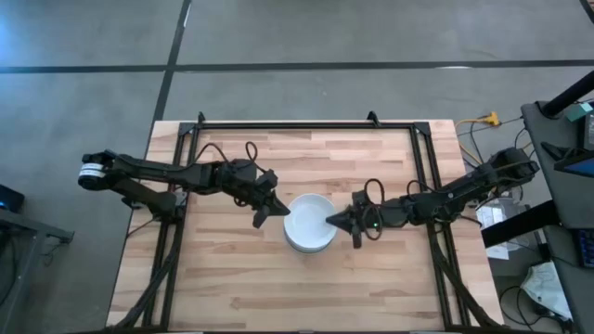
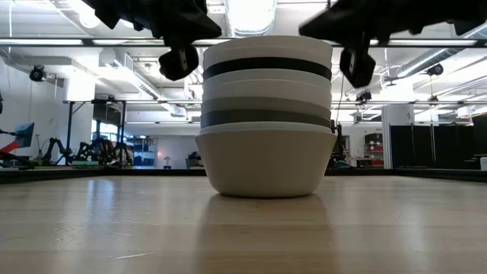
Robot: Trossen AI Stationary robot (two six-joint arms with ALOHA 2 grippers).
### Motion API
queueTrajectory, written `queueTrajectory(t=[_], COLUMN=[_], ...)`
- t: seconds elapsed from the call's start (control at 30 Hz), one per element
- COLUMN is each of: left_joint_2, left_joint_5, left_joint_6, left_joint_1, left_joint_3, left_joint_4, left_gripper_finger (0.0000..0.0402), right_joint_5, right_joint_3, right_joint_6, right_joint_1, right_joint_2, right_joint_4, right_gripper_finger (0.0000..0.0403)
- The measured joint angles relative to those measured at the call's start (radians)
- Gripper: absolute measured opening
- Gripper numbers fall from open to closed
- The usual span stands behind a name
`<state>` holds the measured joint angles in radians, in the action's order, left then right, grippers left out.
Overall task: Nest bowls inside each other
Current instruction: Stack the white bowl on the top of the white bowl, then return to Home Position
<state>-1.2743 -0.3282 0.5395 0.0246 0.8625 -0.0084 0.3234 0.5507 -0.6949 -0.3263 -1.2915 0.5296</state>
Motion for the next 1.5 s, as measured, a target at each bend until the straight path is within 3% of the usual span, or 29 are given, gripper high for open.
queueTrajectory(t=[0.17,0.43,1.23,1.5], left_joint_2=[-0.009,-0.047,-0.031,0.096], left_joint_5=[0.013,0.013,0.023,0.095], left_joint_6=[-0.004,-0.003,-0.026,-0.069], left_joint_1=[0.000,0.000,0.006,0.009], left_joint_3=[-0.002,-0.003,0.013,0.079], left_joint_4=[0.001,-0.002,-0.003,0.073], left_gripper_finger=[0.0001,0.0001,0.0001,0.0001], right_joint_5=[0.029,0.024,0.011,-0.112], right_joint_3=[-0.001,-0.001,0.000,0.107], right_joint_6=[-0.024,-0.065,-0.069,0.126], right_joint_1=[0.062,0.162,0.164,0.164], right_joint_2=[0.000,0.000,0.022,0.154], right_joint_4=[-0.089,-0.080,-0.072,-0.023], right_gripper_finger=[0.0008,0.0008,0.0008,0.0008])
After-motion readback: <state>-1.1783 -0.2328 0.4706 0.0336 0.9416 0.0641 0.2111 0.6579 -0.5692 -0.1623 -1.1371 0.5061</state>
